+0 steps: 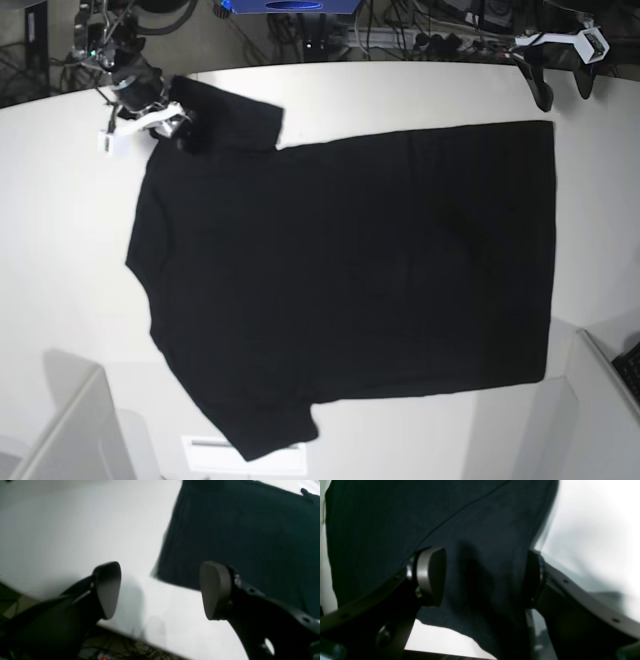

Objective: Fold the T-shirt properly
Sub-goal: 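Move both grippers down to the shirt's shoulder corners, then grasp the shoulder corners with both grippers and drag them toward the robot, then lift the shoulder edge with both grippers and fold it over the shirt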

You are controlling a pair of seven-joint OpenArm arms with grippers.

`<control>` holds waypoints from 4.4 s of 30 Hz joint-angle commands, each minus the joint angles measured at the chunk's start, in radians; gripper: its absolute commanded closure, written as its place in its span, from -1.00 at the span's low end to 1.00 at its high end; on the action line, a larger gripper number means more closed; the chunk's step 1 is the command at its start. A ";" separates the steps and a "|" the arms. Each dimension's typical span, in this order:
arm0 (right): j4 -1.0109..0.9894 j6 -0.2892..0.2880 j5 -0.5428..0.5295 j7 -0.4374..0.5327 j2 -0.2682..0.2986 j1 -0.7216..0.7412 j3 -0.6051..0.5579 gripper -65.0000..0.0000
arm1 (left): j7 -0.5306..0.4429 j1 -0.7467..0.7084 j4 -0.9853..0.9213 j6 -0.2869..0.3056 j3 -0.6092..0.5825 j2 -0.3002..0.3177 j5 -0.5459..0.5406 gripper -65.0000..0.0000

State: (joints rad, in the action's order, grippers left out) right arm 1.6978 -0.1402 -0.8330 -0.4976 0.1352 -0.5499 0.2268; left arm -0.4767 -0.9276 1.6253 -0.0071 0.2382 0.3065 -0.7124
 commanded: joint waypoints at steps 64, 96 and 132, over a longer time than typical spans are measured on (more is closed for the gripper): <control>-0.003 0.018 0.010 -0.063 0.030 -0.008 -0.007 1.00 | 0.467 0.293 -0.118 0.002 0.005 0.012 -0.307 1.00; 0.285 0.018 0.004 -0.068 -0.003 -0.180 0.072 1.00 | 0.467 0.052 0.178 0.002 0.125 -0.036 -0.060 1.00; 0.173 0.026 0.013 -0.407 0.004 0.301 0.072 1.00 | 0.878 0.307 0.289 -0.003 0.293 -0.102 -0.049 1.00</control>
State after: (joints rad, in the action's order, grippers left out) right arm 1.8580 -0.1131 -0.8066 -0.9215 0.1307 -0.2634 0.2974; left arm 0.4232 -0.6174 1.8980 -0.0154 0.5228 0.1940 -0.7597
